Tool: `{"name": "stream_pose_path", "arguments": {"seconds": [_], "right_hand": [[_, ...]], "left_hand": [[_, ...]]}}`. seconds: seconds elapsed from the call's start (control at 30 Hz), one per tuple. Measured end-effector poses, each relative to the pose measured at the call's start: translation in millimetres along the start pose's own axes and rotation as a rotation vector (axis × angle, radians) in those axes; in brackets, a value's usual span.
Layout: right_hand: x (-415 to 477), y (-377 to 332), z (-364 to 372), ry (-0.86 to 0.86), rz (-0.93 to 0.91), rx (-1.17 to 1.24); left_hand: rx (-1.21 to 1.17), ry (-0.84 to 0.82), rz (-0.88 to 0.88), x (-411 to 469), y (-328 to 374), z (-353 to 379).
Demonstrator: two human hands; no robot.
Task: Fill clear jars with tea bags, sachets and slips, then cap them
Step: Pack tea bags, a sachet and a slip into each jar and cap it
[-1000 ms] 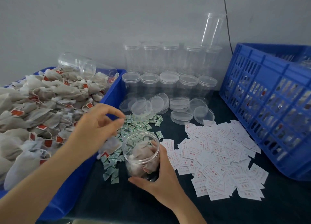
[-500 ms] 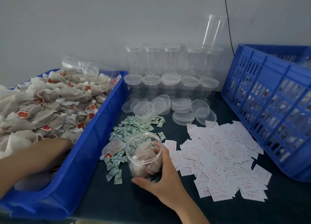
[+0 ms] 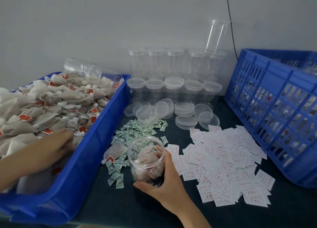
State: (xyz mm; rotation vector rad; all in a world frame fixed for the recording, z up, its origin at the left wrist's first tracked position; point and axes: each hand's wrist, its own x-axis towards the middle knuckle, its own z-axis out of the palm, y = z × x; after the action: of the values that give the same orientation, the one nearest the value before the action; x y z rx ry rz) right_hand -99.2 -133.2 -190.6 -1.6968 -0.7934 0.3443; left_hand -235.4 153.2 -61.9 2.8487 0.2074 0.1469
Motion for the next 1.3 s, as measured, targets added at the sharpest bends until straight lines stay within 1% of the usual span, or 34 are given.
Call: {"name": "stream_pose_path", "arguments": {"seconds": [0.03, 0.07, 0.1, 0.13, 0.2, 0.3, 0.33, 0.43, 0.53, 0.6, 0.63, 0.67, 0.7, 0.73, 0.8, 0.87, 0.9, 0.97, 1.03, 1.1, 1.23, 1.3], "right_hand": [[-0.1, 0.2, 0.2, 0.0, -0.002, 0.001], [-0.1, 0.5, 0.3, 0.0, -0.004, 0.002], [-0.4, 0.8, 0.2, 0.001, -0.004, 0.005], [-0.5, 0.8, 0.0, 0.002, -0.006, 0.008], [-0.6, 0.5, -0.1, 0.005, -0.008, 0.013], [-0.3, 0.9, 0.3, 0.007, -0.007, 0.012], [-0.4, 1.1, 0.4, 0.006, -0.007, 0.013], [-0.7, 0.9, -0.2, 0.003, 0.002, 0.019], [-1.1, 0.2, -0.4, 0.0, 0.0, 0.026], [-1.2, -0.4, -0.4, -0.001, -0.003, 0.028], [-1.1, -0.7, -0.4, -0.002, -0.004, 0.03], [-1.1, -0.9, -0.4, -0.001, -0.006, 0.031], [-0.9, -0.8, -0.6, -0.001, -0.01, 0.03], [-0.6, -0.5, -0.7, -0.002, -0.014, 0.03], [-0.7, -0.2, -0.8, -0.003, -0.015, 0.033], [-1.3, -0.9, -0.8, -0.005, -0.013, 0.035], [-1.4, -1.4, -1.2, -0.003, -0.018, 0.036], [-0.8, -1.9, -1.1, -0.005, -0.032, 0.045], [-0.4, -2.5, -0.7, -0.013, -0.024, 0.076], [-1.0, -2.2, -0.3, -0.014, -0.015, 0.087], [-1.1, -0.5, 0.2, 0.006, -0.006, 0.043], [-0.2, 0.1, 0.7, -0.001, -0.011, 0.044]], "left_hand": [[-0.098, 0.008, -0.104, -1.8, 0.8, 0.2], [-0.073, 0.119, -0.126, -2.0, -8.6, -9.2], [-0.003, 0.374, -0.163, 7.5, -12.0, -9.0], [-0.055, 0.397, -0.198, 10.9, -10.6, -9.2], [-0.081, 0.465, -0.235, 23.6, -6.5, -19.2], [-0.263, 0.515, -0.159, 33.7, 29.4, -29.3], [-0.278, 0.503, -0.152, 37.3, 43.8, -28.7], [-0.193, 0.53, -0.094, 49.8, 73.7, -19.4], [-0.129, 0.56, -0.157, 63.8, 84.7, -14.6], [0.016, 0.578, -0.241, 70.6, 76.7, -11.0], [0.062, 0.581, -0.285, 73.2, 70.3, -9.9], [0.057, 0.582, -0.331, 73.9, 65.8, -10.9], [0.005, 0.587, -0.357, 73.7, 63.9, -13.1], [-0.097, 0.583, -0.366, 72.3, 66.8, -16.4], [-0.398, 0.513, -0.3, 67.3, 80.5, -23.4], [-0.725, 0.348, -0.202, 59.9, 106.5, -26.8], [-0.83, 0.267, -0.14, 56.0, 120.6, -24.6], [-0.939, 0.177, -0.027, 50.4, 144.7, -13.5], [-0.971, 0.164, 0.039, 48.3, 161.4, 0.9], [-0.943, 0.171, 0.048, 49.1, 168.2, 14.5], [-0.728, 0.162, 0.036, 48.7, 159.1, 33.7], [-0.732, 0.175, 0.018, 44.3, 151.8, 40.6]]}}
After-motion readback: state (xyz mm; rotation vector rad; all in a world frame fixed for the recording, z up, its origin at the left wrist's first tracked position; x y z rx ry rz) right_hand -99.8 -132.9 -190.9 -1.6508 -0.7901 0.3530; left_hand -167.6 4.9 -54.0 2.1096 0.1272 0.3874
